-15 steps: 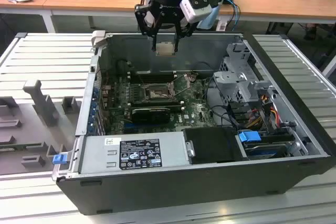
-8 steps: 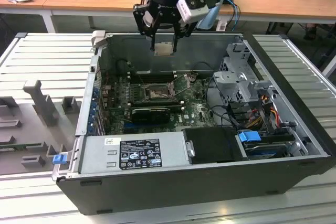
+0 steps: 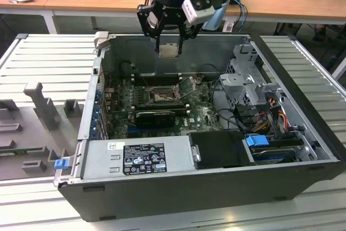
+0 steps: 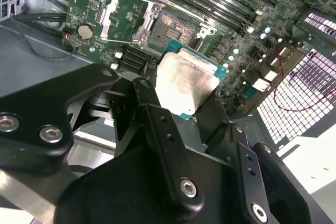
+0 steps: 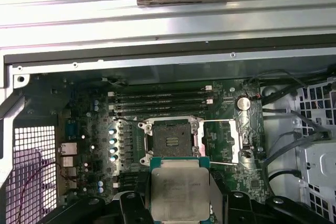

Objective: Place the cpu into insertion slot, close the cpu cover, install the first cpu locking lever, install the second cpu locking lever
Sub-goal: 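Place the cpu into insertion slot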

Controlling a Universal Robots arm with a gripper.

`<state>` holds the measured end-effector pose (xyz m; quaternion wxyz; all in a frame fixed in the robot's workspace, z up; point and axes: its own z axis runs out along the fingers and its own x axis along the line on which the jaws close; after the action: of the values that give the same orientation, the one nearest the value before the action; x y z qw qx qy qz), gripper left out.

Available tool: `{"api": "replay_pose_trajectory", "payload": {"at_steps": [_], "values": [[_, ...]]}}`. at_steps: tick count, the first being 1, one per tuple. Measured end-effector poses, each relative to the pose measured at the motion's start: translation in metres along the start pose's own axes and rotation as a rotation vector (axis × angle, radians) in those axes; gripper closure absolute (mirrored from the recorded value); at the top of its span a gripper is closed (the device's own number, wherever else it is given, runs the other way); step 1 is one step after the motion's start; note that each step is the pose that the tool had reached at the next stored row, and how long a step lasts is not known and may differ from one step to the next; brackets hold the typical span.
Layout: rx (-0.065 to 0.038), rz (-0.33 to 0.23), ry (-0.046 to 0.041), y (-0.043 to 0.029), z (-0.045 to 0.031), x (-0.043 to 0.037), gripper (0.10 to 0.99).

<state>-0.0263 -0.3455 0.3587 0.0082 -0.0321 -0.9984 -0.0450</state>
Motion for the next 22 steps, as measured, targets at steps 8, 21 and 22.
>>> {"api": "replay_pose_trajectory", "payload": {"at_steps": [8, 21, 22], "values": [[0.000, 0.012, -0.0011, -0.0001, 0.0006, 0.0000, 0.545], [0.000, 0.033, -0.0029, -0.0001, 0.0011, 0.0000, 0.545], [0.000, 0.034, -0.0030, -0.0001, 0.0011, 0.0000, 0.545]]}}
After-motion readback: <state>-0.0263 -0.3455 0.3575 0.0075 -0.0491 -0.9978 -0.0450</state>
